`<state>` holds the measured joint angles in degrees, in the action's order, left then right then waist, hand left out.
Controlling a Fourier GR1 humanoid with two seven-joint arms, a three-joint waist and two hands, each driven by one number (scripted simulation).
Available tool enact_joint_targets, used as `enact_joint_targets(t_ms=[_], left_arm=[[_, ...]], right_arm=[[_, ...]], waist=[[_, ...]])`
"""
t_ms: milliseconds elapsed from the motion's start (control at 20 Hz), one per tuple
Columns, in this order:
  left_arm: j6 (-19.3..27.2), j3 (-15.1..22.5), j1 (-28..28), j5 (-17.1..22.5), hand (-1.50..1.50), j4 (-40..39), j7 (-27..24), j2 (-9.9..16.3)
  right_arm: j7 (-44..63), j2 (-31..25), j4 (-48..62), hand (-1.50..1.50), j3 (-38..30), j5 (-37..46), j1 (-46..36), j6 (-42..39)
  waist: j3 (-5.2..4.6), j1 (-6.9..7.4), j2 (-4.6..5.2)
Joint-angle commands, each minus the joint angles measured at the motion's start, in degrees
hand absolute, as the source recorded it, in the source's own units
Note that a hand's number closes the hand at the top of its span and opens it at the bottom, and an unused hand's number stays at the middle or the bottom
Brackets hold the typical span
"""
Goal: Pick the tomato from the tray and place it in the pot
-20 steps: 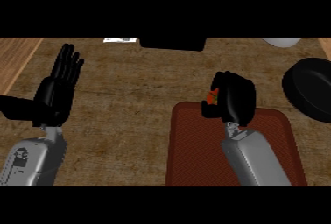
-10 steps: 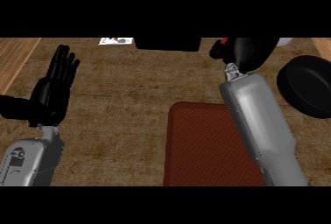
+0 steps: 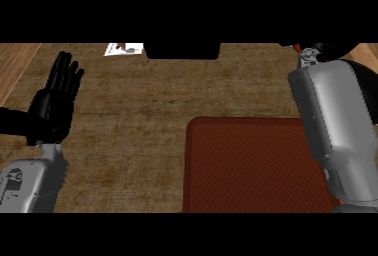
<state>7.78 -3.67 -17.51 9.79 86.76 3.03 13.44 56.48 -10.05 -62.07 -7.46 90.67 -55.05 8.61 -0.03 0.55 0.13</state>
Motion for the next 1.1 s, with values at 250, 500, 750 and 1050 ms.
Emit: enact_joint_targets(t_ms=[250, 500, 750, 1050], left_arm=[[1.3, 1.1, 1.6, -1.6, 0.00, 3.2, 0.4, -1.8], [-3.2, -3.2, 2.5, 1.1, 0.00, 2.0, -0.1, 2.2], [0.7, -0.6, 0.6, -1.3, 0.00, 5.1, 3.8, -1.0], [-2.8, -2.7, 2.9, -0.6, 0.00, -0.1, -2.8, -0.6]], right_arm=[[-10.4, -11.1, -5.5, 1.50, -8.1, -9.8, 10.8, 1.9], [-18.2, -15.0, -6.7, 1.50, -11.2, -16.1, 17.1, 3.9], [-23.4, -17.1, 2.5, 1.50, -13.4, -19.0, 18.0, 9.7], [-28.6, -19.1, 18.5, 1.50, -16.2, -21.5, 14.7, 17.2]], waist=[[0.05, -0.99, -0.17], [0.03, -0.70, -0.15], [0.05, -0.36, -0.11], [0.05, 0.07, 0.11]])
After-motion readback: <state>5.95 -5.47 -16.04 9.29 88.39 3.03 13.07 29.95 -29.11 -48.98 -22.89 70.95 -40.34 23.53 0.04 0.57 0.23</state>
